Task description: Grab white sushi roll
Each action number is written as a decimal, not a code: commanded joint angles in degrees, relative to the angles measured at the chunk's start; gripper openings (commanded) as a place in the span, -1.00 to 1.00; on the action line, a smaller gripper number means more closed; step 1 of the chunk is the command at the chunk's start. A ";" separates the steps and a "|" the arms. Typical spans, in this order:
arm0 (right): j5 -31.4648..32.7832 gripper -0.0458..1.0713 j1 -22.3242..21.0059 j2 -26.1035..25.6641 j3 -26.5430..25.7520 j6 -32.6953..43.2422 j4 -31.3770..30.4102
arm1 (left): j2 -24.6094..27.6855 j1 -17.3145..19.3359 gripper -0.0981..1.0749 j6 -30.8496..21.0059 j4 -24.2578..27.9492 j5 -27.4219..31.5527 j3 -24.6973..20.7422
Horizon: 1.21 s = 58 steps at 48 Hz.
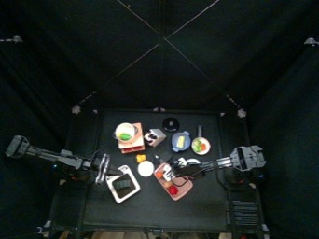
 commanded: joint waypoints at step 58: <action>-5.98 0.22 -2.37 1.76 2.46 0.00 0.53 | 0.18 0.18 -0.87 0.00 0.00 -0.53 -0.79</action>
